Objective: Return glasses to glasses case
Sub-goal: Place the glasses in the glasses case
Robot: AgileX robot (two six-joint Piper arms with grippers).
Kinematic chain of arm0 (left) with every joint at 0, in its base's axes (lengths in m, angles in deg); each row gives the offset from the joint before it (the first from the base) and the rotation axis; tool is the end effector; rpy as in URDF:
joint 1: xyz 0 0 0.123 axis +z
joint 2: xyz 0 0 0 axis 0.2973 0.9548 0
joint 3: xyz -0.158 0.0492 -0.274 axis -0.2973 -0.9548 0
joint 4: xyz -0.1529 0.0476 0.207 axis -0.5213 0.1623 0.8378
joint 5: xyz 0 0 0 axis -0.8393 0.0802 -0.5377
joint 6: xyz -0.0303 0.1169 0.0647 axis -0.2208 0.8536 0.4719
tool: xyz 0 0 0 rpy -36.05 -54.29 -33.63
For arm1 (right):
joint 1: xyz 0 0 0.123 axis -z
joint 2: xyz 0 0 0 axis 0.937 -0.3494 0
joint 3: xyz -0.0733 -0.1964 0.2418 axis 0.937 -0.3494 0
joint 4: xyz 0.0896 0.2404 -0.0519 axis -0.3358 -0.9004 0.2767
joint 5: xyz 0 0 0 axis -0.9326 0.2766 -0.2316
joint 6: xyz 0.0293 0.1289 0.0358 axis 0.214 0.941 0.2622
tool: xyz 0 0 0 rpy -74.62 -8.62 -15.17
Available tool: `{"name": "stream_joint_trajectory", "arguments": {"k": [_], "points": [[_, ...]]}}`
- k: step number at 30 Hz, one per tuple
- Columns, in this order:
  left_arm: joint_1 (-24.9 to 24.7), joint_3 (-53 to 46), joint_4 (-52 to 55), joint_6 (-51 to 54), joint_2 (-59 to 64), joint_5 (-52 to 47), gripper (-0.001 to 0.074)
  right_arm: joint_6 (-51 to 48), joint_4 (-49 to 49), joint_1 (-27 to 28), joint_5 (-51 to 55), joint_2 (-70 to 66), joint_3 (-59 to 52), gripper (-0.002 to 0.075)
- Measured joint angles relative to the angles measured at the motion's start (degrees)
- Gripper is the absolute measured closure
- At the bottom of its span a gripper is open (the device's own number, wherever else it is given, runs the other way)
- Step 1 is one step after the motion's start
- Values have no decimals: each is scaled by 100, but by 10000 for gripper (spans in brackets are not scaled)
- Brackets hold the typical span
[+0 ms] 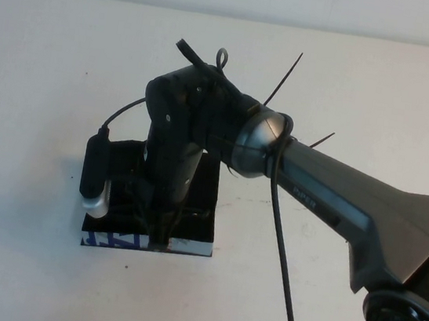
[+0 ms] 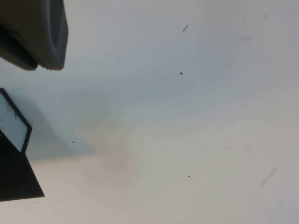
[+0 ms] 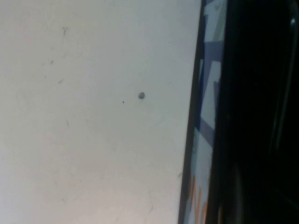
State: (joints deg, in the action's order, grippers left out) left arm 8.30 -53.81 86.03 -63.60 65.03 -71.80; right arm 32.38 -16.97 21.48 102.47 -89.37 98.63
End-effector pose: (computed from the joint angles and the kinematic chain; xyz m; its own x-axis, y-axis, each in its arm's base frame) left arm 0.0705 -0.0057 0.1556 -0.2983 0.0905 -0.9502 0.1319 0.9899 0.0529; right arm 0.3500 0.4001 0.1920 0.1844 -0.9669 -0.1766 -0.9764 -0.1597 -0.1453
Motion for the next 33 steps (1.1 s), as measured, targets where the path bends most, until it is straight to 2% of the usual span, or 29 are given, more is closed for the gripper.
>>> {"name": "stream_joint_trajectory", "arguments": {"k": [13, 23, 33], "points": [[0, 0, 0, 0, 0, 0, 739, 290, -24, 23, 0, -2, 0, 670], [0, 0, 0, 0, 0, 0, 739, 336, 97, 49, 0, -2, 0, 540], [0, 0, 0, 0, 0, 0, 739, 346, 238, 49, 0, 157, 0, 524]]}}
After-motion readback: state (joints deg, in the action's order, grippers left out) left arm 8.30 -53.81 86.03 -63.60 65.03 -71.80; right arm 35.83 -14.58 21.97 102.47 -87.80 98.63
